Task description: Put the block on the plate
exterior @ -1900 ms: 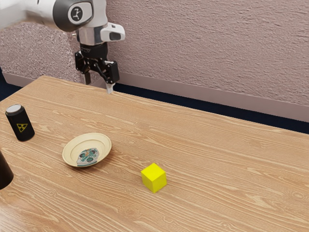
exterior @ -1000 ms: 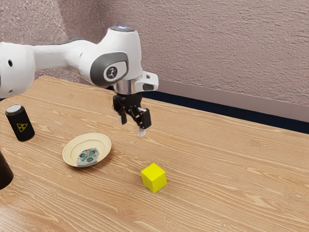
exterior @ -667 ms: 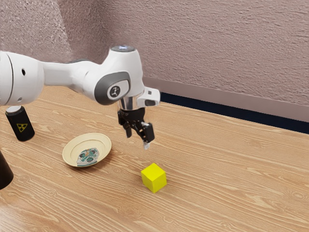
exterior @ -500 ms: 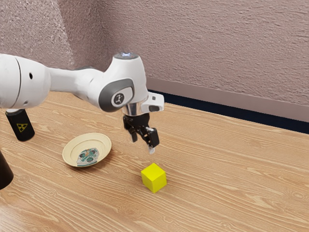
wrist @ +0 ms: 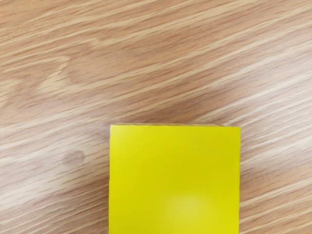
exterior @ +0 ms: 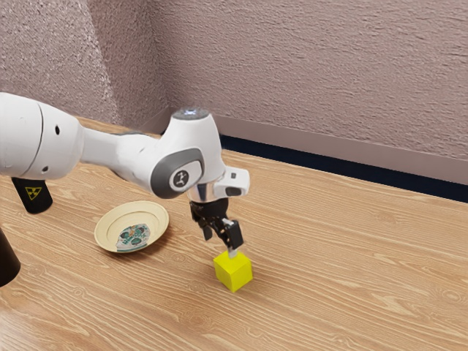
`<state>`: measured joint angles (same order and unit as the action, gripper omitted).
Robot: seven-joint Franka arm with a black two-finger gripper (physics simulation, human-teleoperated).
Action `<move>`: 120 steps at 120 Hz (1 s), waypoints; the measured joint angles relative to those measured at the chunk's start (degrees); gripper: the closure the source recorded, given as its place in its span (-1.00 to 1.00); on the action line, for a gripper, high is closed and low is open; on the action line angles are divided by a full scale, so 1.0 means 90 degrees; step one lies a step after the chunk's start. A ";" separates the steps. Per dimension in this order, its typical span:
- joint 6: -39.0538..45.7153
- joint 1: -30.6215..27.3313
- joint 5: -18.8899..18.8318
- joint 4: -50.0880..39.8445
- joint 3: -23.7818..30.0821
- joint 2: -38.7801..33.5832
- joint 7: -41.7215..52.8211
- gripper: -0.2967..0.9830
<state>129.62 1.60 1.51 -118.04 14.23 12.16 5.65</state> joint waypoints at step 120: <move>0.1154 0.0001 0.0056 -0.0145 0.0049 0.1007 0.0418 -0.31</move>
<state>140.01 1.60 2.02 -119.34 14.67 21.23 9.41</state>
